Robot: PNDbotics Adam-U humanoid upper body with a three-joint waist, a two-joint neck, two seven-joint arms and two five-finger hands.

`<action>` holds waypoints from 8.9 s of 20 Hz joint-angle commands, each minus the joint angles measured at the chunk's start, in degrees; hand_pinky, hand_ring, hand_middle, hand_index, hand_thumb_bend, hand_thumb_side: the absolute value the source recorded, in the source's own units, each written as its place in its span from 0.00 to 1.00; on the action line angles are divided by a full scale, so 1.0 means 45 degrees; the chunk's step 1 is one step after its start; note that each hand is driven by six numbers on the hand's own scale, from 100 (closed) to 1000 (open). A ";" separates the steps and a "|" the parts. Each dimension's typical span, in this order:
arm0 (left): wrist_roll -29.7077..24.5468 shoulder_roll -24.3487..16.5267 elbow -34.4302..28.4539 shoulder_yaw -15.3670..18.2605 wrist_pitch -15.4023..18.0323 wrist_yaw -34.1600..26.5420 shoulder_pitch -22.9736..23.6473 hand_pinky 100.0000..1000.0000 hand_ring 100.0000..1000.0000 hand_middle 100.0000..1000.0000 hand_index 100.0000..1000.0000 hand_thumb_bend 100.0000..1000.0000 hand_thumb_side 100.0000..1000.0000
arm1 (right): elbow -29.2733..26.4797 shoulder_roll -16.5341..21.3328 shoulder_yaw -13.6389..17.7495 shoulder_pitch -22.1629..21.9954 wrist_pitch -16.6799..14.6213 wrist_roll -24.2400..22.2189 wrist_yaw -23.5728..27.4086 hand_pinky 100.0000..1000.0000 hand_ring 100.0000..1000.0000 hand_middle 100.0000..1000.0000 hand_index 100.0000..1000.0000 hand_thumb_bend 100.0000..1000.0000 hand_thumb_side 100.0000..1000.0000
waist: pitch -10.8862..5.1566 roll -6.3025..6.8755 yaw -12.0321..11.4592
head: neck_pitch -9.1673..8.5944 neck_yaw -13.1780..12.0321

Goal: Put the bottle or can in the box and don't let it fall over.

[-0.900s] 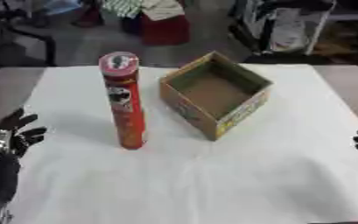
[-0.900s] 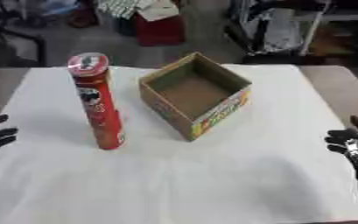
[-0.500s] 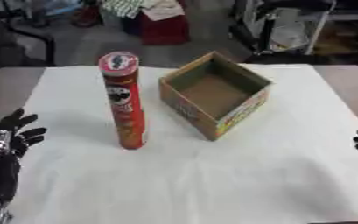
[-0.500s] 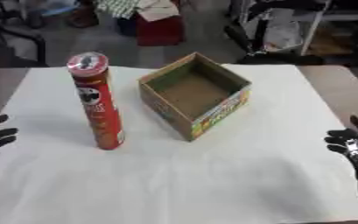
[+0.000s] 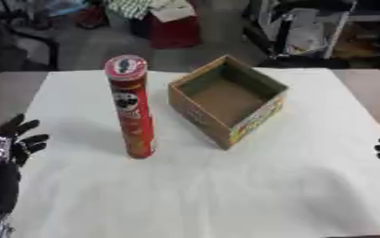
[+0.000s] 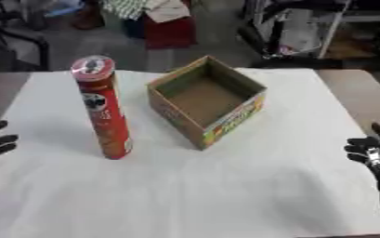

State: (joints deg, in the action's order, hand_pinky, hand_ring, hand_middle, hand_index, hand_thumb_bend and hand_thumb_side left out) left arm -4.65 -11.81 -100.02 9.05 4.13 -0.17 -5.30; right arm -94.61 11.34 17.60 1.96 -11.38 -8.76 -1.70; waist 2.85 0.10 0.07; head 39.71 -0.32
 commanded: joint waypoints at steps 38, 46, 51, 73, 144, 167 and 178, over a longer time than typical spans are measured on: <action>-0.5852 -0.7008 0.6330 -0.5713 0.5404 0.7020 -1.1056 0.94 0.92 0.92 1.00 0.34 1.00 | -0.0143 0.0655 -0.0339 -0.0003 -0.0071 -0.0419 0.0072 0.73 0.70 0.64 1.00 0.00 0.79 | -0.0495 0.0444 0.1186 | 0.0070 -0.0645; -0.4651 -0.6350 0.7119 -0.5912 0.6283 0.8312 -1.1128 0.94 0.91 0.92 1.00 0.35 1.00 | -0.0134 0.0611 -0.0359 0.0041 -0.0088 -0.0451 0.0090 0.73 0.70 0.64 1.00 0.00 0.79 | -0.0411 0.0388 0.1224 | 0.0014 -0.0637; -0.4252 -0.6094 0.7528 -0.6106 0.6625 0.8546 -1.1022 0.94 0.91 0.92 1.00 0.39 1.00 | -0.0128 0.0589 -0.0367 0.0057 -0.0097 -0.0468 0.0103 0.73 0.70 0.64 1.00 0.00 0.79 | -0.0381 0.0364 0.1289 | -0.0020 -0.0631; -0.4938 -0.5732 0.7827 -0.6768 0.7175 0.8655 -1.0386 0.94 0.92 0.92 1.00 0.41 1.00 | -0.0144 0.0541 -0.0338 0.0055 -0.0075 -0.0477 0.0122 0.73 0.70 0.64 1.00 0.00 0.80 | -0.0350 0.0367 0.1339 | -0.0001 -0.0560; 0.0518 -0.2317 0.9502 -0.5239 0.6701 1.2216 -1.2014 0.98 0.97 0.97 1.00 0.50 0.89 | -0.0207 0.0367 -0.0915 0.0631 0.0070 -0.1165 0.0387 0.73 0.70 0.64 1.00 0.00 0.81 | -0.0124 0.0580 0.2918 | -0.0427 -0.1412; 0.3082 -0.4636 -0.0294 -0.1356 0.2428 0.1353 -0.3673 0.87 0.76 0.84 1.00 0.21 0.99 | -0.0265 0.0408 -0.0369 0.0395 0.0096 -0.0670 0.0205 0.73 0.70 0.63 1.00 0.00 0.80 | -0.0057 0.0575 0.1778 | -0.0461 -0.0468; 0.3159 -0.0633 -0.1074 0.0578 0.1330 0.1557 0.0432 0.82 0.69 0.79 1.00 0.18 1.00 | -0.0215 0.0294 -0.0136 0.0216 0.0049 -0.0396 0.0173 0.73 0.70 0.63 1.00 0.00 0.80 | -0.0125 0.0329 0.1135 | -0.0249 -0.0232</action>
State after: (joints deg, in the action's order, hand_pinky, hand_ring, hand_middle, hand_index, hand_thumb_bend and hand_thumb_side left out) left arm 9.50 -15.32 -103.96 10.56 10.71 6.96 -3.09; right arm -94.53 12.17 16.58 2.49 -11.11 -10.77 -0.73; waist 2.90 1.68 5.14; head 38.56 -1.57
